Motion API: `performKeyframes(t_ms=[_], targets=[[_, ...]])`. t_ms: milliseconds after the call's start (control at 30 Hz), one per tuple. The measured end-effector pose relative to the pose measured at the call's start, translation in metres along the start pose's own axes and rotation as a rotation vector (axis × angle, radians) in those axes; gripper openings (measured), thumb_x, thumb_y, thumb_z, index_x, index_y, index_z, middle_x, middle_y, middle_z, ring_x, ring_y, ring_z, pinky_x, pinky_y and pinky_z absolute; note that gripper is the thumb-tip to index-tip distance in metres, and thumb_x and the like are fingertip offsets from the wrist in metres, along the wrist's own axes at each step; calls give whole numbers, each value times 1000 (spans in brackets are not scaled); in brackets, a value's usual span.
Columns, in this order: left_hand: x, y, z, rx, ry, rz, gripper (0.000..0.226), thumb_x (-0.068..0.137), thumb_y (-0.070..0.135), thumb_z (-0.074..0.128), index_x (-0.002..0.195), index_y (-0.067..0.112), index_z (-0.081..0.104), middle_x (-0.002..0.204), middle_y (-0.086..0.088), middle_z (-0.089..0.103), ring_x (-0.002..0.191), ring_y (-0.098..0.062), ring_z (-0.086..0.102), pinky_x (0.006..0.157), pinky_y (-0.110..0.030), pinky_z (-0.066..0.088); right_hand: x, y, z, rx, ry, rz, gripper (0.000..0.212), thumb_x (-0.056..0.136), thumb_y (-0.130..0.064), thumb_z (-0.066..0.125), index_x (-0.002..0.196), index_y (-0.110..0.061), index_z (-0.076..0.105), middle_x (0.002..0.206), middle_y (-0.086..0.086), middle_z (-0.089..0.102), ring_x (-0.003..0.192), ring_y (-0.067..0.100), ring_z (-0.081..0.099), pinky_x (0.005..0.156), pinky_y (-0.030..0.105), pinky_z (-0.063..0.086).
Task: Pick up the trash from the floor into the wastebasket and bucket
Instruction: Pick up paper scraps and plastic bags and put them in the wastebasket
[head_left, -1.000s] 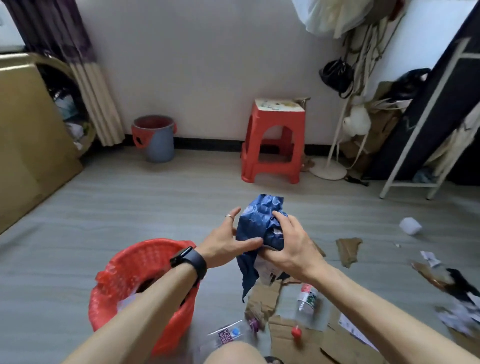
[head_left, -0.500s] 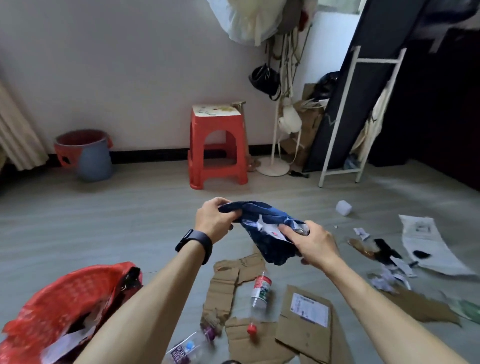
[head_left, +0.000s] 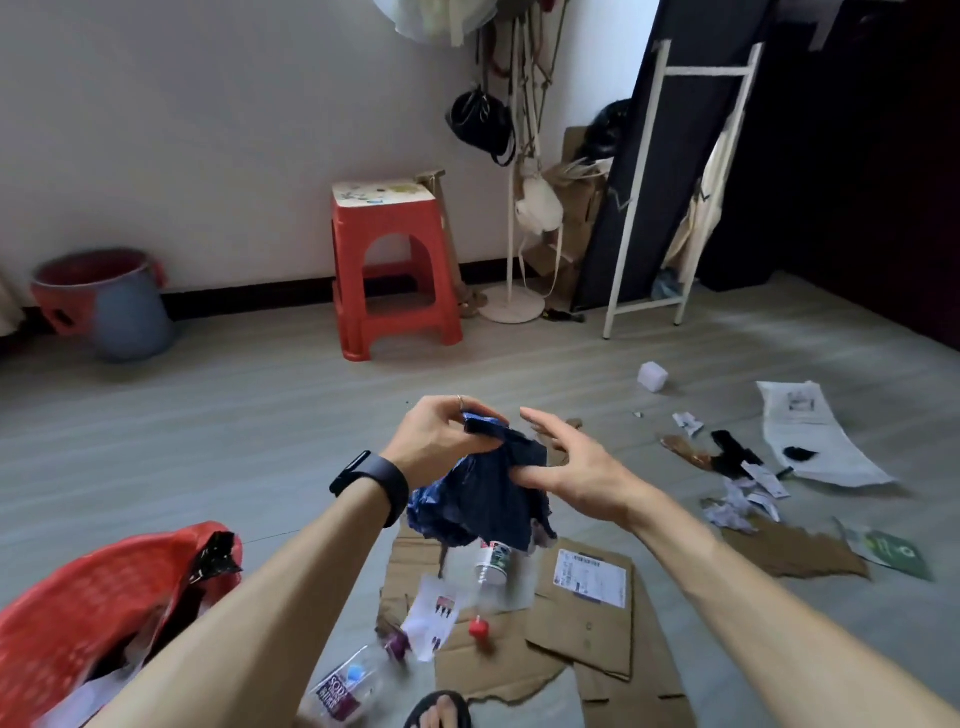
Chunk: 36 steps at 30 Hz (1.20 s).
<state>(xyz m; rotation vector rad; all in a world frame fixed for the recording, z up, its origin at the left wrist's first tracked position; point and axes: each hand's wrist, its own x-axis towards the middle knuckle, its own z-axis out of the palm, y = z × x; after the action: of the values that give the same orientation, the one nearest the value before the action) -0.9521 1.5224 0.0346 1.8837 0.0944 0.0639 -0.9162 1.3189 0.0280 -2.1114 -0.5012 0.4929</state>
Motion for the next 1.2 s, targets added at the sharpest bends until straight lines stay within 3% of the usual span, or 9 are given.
performKeyframes(t_ms=[133,300,367,467,567,733,867,1000,1200], targets=[[-3,13,13,-38,21,62,20,78,-2,77,89,15,75,85,-9,72,74,-16,68,76,-35,60,2,13,0,-94,194,-83,8,81,-41,75,83,-47,70,79,-12,72,79,5,67,77,33,56],[-5,15,8,-48,46,0,18,82,-1,73,81,16,78,93,-17,75,76,-21,65,76,-38,58,1,3,-6,311,234,-41,31,94,1,60,106,-22,76,92,1,78,89,18,75,80,28,60],[-8,14,6,-67,-62,-123,9,81,17,72,87,18,78,99,-8,75,85,-15,68,75,-27,51,-2,1,-7,398,200,-7,44,92,13,45,105,-15,77,96,6,77,86,20,75,76,30,61],[-10,7,2,-182,-237,-303,35,76,50,69,99,25,76,111,4,72,100,-26,69,79,-39,52,-3,-1,-8,504,200,66,54,85,19,31,93,-9,77,93,17,76,75,27,73,67,36,62],[-12,6,10,-100,-179,-257,17,85,31,75,92,22,63,99,0,69,80,-22,68,65,-37,56,-4,-3,-6,614,166,111,49,83,18,34,92,-4,76,103,25,73,81,30,71,67,36,61],[-9,4,19,-25,-65,-249,31,84,4,71,110,19,63,101,-7,69,80,-22,70,60,-34,58,-13,-4,-6,664,31,99,23,95,-15,61,114,-9,72,116,13,71,96,24,71,78,34,58],[-7,7,21,-41,89,-165,24,86,-6,64,80,16,72,87,-11,67,61,-18,61,49,-24,49,-11,8,-5,510,100,151,54,87,-25,78,134,-30,54,121,8,67,94,23,74,72,37,61],[-15,13,25,10,20,-189,34,89,-8,54,75,16,73,90,-5,68,59,-20,57,55,-28,52,-12,5,2,604,56,149,23,93,-2,65,111,-16,72,98,10,74,81,22,72,70,38,62],[-28,19,-4,-379,-199,-390,28,89,30,69,115,22,62,108,-12,66,79,-28,64,74,-38,58,-5,-17,16,570,286,123,35,86,14,51,79,-10,75,83,14,74,65,21,65,54,27,52]])
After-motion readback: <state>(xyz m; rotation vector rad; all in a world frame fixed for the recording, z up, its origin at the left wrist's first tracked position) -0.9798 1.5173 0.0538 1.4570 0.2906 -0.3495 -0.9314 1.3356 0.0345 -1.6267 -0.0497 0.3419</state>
